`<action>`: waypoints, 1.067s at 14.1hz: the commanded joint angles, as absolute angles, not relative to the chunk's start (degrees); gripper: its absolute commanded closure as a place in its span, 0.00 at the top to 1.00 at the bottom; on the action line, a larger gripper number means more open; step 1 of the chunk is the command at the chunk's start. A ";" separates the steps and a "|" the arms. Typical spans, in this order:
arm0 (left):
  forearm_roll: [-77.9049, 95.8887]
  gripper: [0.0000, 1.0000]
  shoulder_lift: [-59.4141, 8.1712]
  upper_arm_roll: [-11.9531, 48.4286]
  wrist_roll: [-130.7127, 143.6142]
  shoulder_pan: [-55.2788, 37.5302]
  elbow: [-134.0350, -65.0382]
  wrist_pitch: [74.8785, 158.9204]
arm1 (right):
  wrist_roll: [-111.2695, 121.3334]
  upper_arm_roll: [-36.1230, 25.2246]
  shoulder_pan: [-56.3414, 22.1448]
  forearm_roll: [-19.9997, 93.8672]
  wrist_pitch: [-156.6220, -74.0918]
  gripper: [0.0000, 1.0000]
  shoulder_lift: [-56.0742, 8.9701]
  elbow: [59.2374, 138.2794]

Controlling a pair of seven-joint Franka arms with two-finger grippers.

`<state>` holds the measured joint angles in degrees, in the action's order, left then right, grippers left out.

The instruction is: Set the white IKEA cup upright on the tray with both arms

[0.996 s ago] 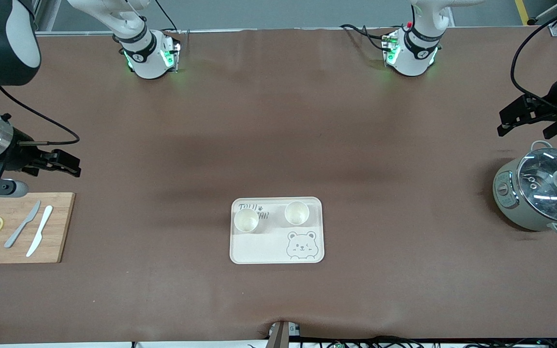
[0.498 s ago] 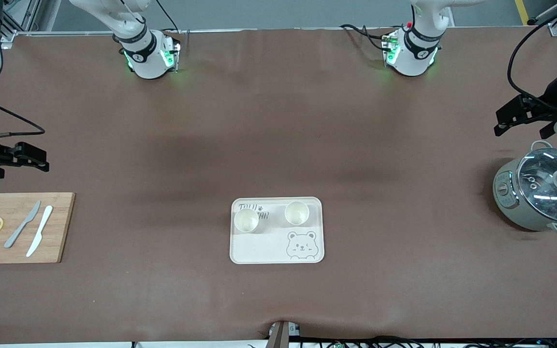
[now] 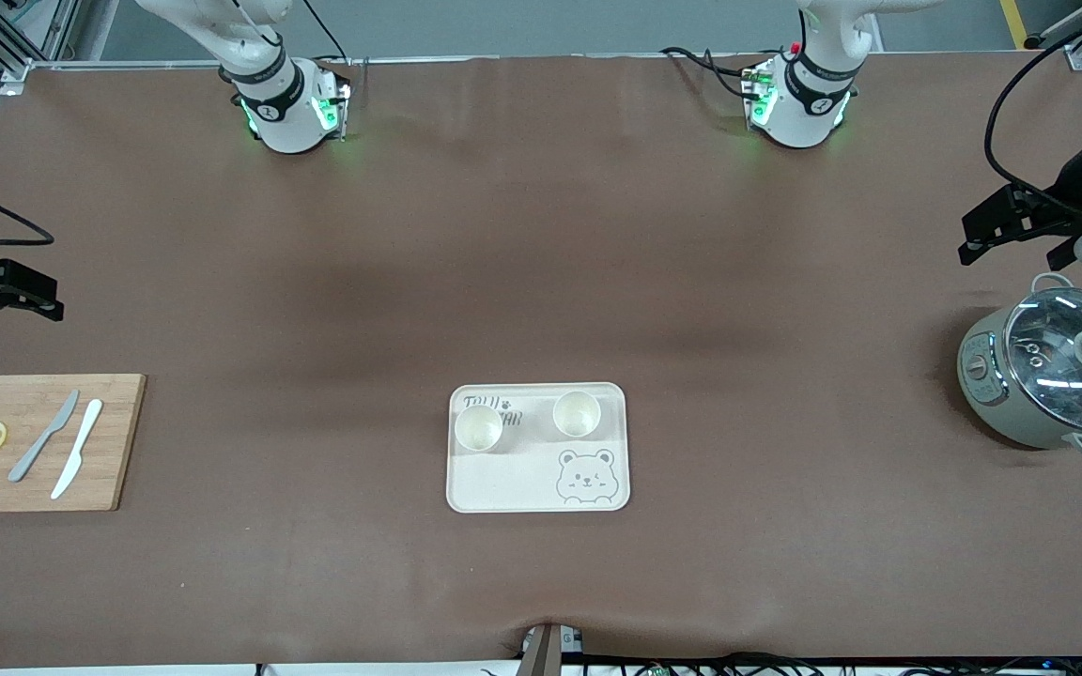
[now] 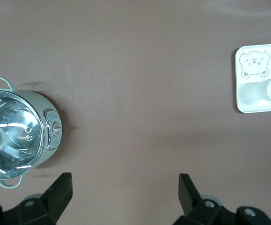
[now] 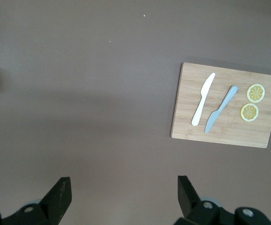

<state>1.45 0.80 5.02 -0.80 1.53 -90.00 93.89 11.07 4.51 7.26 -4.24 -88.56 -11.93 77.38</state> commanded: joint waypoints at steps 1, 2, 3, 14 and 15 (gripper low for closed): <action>-0.18 1.00 0.18 5.27 0.26 1.49 -88.51 93.25 | 11.69 5.19 9.22 -4.31 -88.07 1.00 -10.72 77.61; -0.18 1.00 0.26 5.36 0.35 1.49 -88.59 93.43 | 11.69 5.27 9.23 -4.39 -87.98 1.00 -10.72 77.61; -0.18 1.00 0.18 5.36 0.35 1.49 -88.59 93.43 | 11.69 5.19 9.23 -4.48 -87.98 1.00 -10.64 77.69; -0.09 1.00 -0.09 5.36 0.44 1.41 -88.51 93.60 | 11.87 5.36 12.83 -2.99 -87.71 1.00 -9.49 77.52; -0.09 1.00 -0.09 5.36 0.53 1.41 -88.51 93.60 | 11.87 5.36 12.83 -2.99 -87.71 1.00 -9.49 77.52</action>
<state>1.41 0.63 5.03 -0.79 1.52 -90.00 93.95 11.13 4.48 11.60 -3.84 -88.47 -10.66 77.32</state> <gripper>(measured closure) 0.000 0.000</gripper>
